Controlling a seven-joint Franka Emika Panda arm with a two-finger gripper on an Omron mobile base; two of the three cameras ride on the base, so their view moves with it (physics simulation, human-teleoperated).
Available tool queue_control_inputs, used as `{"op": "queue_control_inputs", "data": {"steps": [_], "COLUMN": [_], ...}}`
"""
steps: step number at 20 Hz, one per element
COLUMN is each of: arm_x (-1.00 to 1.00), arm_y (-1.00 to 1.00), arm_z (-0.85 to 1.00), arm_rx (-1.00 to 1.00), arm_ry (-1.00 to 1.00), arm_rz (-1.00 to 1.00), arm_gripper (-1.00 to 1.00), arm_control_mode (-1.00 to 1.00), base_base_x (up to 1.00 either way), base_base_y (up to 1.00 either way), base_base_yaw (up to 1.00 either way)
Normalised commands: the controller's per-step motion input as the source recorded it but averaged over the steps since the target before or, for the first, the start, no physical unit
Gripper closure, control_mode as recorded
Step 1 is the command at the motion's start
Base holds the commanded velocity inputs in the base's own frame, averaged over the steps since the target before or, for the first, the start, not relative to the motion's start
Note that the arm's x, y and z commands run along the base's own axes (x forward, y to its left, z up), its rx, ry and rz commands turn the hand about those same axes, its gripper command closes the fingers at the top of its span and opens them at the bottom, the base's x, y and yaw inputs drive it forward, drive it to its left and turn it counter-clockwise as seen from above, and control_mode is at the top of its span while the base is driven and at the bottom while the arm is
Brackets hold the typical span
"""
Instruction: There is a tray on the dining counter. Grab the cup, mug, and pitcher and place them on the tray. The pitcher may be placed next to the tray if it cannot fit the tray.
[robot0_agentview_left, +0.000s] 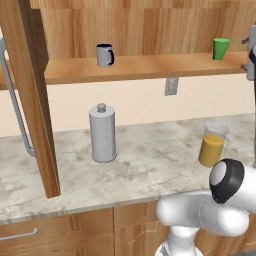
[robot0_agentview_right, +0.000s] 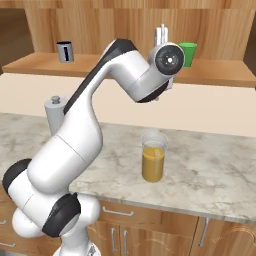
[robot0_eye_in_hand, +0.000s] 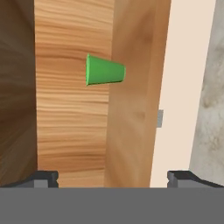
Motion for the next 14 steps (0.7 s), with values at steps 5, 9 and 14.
{"op": "queue_control_inputs", "data": {"steps": [5, 9, 14], "arm_x": [0.19, 0.29, 0.27], "arm_y": [-0.01, -0.15, -0.30], "arm_z": [0.00, 0.00, 0.00], "arm_rx": [0.00, 0.00, 0.00], "arm_ry": [0.00, 0.00, 0.00], "arm_rz": [0.02, 0.02, 0.01], "arm_gripper": [-1.00, -1.00, -1.00], "arm_control_mode": [-1.00, -1.00, -1.00], "base_base_x": [0.00, 0.00, 0.00], "base_base_y": [0.00, 0.00, 0.00], "base_base_yaw": [0.00, 0.00, 0.00]}}
